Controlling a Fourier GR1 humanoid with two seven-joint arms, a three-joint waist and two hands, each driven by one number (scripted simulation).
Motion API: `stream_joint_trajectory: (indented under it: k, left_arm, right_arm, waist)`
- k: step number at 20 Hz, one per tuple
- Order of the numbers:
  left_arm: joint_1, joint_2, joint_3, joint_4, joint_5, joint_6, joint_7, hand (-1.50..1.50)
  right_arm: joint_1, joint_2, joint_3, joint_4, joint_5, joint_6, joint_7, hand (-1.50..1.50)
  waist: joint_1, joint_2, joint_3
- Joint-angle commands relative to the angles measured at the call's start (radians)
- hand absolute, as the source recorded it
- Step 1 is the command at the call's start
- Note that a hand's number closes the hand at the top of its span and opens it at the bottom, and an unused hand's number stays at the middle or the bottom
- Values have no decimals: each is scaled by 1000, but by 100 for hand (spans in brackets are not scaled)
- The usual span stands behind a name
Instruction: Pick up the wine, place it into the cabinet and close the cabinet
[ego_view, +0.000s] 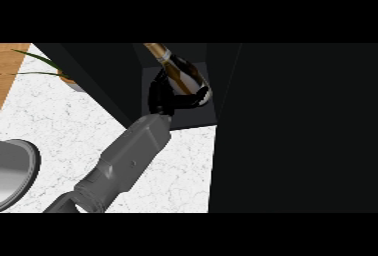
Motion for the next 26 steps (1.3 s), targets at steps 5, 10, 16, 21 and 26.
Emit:
stream_joint_trajectory:
  k: [5,10,16,21,26]
  left_arm:
    - [15,0,-35,-57,112,26,-67,150]
    - [-9,0,-45,-80,195,115,-87,-150]
    - [-17,0,-81,-29,225,110,-121,-150]
    - [-38,0,-121,19,222,113,-130,-150]
    - [-111,0,-197,33,177,162,-106,-150]
  right_arm:
    - [27,-10,-18,-3,-16,17,-30,-150]
    - [-4,-4,1,6,3,5,-11,-150]
    - [28,-7,11,19,2,24,-32,-150]
    - [25,-22,-10,7,-12,31,-30,-150]
    - [-8,-17,-26,45,-35,32,-38,-150]
  waist:
    - [-5,-1,1]
    - [-13,0,0]
    - [-12,3,1]
    - [-6,4,1]
    - [-5,5,2]
